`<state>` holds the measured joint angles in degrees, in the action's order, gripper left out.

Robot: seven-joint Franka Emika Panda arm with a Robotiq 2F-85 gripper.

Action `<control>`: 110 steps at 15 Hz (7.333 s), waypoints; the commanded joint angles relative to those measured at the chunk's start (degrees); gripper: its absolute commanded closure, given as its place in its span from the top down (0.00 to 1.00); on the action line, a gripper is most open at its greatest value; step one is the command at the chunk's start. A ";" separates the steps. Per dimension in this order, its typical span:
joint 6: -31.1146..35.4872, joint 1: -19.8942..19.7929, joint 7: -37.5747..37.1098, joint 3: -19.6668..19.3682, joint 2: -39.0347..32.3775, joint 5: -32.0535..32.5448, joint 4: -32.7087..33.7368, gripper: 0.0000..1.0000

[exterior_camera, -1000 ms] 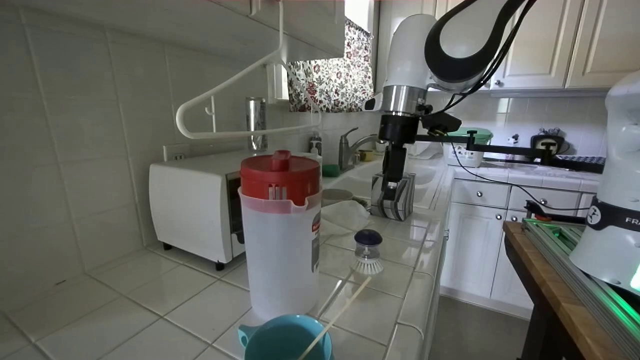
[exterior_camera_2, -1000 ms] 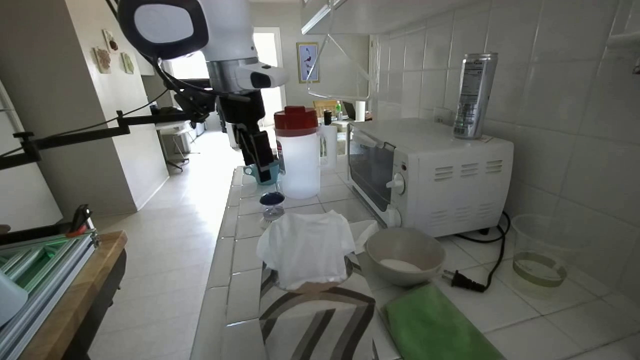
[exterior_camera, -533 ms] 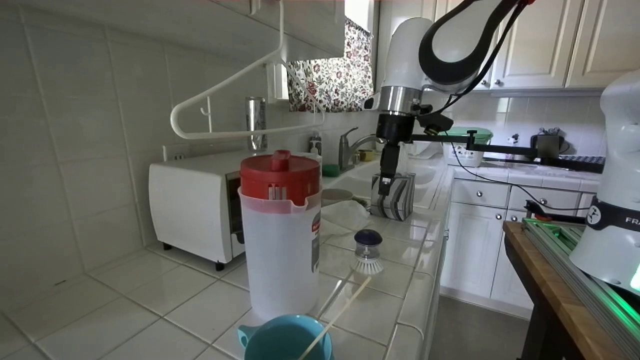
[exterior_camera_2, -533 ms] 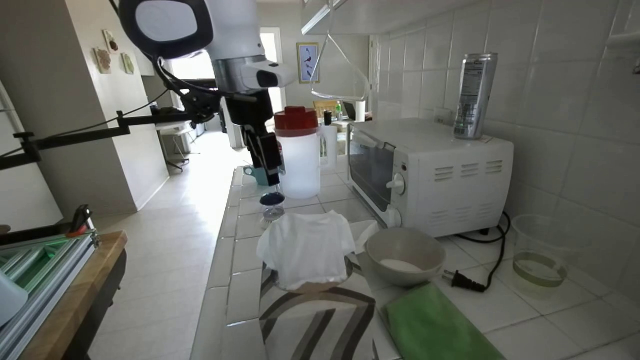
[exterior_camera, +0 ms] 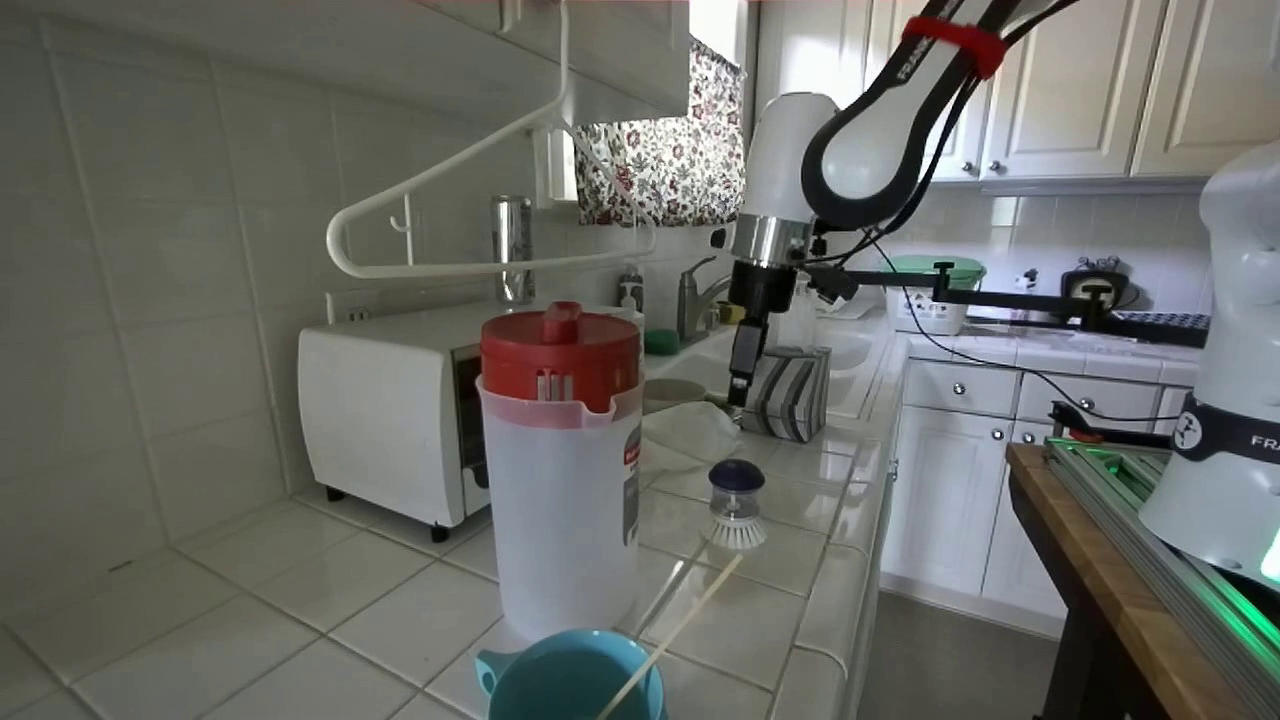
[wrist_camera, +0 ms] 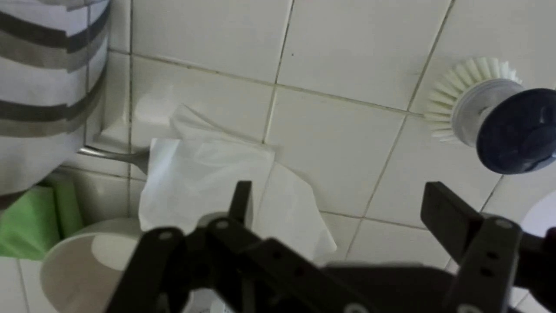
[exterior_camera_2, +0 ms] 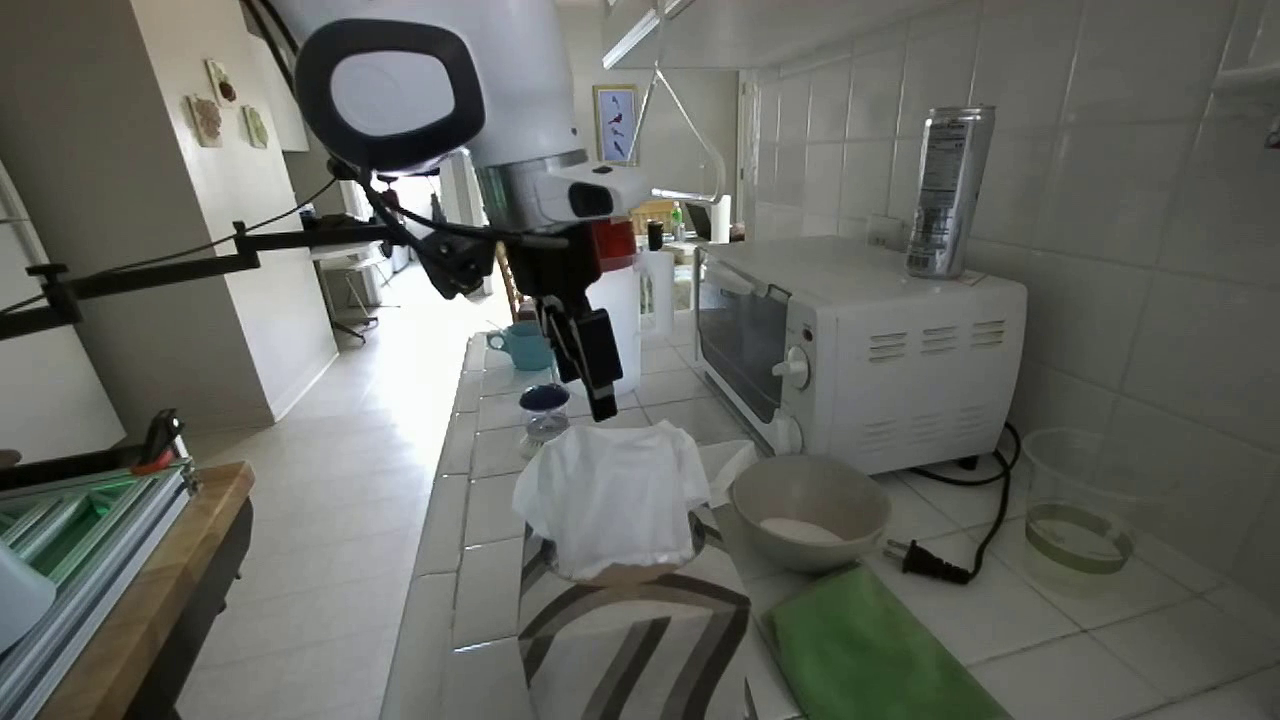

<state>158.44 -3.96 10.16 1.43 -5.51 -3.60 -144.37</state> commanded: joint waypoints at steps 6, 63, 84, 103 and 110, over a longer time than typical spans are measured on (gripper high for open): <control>9.70 3.21 -7.43 -5.46 -12.45 9.55 6.16 1.00; 5.38 0.76 -12.66 -0.55 -16.95 1.97 5.69 0.00; 3.98 4.65 -13.52 -2.16 -17.68 1.76 7.39 0.00; -1.15 4.19 -20.22 -10.24 -3.63 5.83 2.23 0.84; -11.53 3.20 -9.51 -2.43 2.59 -7.83 1.82 1.00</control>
<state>149.90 -0.20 -3.77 -2.85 -5.15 -7.10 -141.84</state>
